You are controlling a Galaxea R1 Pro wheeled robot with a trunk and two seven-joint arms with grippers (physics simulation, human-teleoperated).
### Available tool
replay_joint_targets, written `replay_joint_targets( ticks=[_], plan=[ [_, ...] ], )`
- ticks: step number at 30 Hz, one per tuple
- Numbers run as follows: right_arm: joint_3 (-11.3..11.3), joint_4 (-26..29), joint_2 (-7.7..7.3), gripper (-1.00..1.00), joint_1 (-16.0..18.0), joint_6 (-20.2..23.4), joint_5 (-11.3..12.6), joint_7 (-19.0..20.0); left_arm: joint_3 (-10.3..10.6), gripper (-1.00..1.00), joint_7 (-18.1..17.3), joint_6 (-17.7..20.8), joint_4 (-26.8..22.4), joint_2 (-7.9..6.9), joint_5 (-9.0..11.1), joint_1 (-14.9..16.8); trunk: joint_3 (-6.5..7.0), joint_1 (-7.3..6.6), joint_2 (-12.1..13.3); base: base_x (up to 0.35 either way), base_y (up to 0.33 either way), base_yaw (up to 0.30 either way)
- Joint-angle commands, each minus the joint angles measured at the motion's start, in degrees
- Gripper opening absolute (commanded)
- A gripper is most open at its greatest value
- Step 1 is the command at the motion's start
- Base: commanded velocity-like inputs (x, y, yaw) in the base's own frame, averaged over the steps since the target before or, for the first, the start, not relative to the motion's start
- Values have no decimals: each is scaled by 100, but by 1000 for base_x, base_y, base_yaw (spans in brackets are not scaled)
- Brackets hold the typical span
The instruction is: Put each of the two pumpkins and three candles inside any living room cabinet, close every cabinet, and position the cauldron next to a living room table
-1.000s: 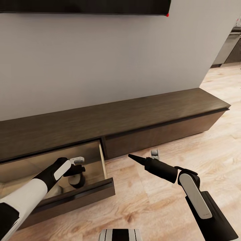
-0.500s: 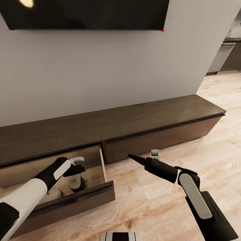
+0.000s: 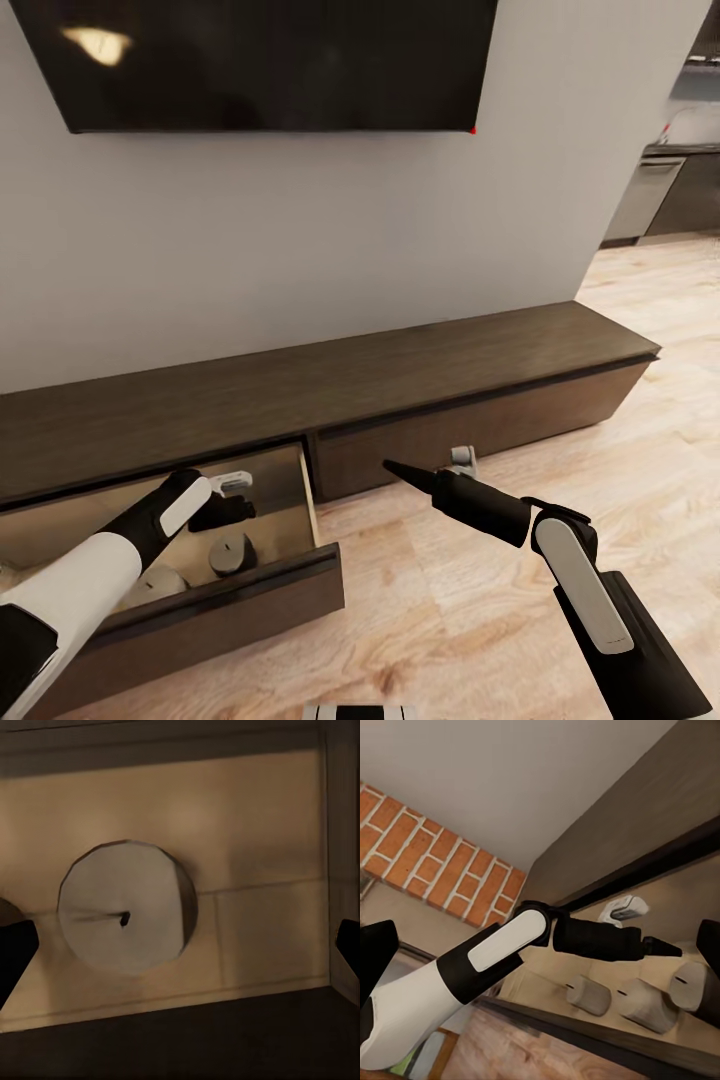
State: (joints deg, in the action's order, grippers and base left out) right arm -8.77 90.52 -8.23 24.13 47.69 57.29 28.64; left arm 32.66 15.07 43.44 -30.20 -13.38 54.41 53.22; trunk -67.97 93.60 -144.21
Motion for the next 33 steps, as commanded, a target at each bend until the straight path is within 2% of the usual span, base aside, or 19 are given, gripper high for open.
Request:
replay_joint_targets(
  ticks=[1,33],
  plan=[
    [-2,1,-3,100,4,17,0,10,41,100,48,5,-12,-8,61,4,18,-4,0,-64,0,0],
    [11,1,2,100,4,7,-36,-22,39,100,57,24,-20,-16,67,4,727,-87,42,-69,0,0]
  ],
)
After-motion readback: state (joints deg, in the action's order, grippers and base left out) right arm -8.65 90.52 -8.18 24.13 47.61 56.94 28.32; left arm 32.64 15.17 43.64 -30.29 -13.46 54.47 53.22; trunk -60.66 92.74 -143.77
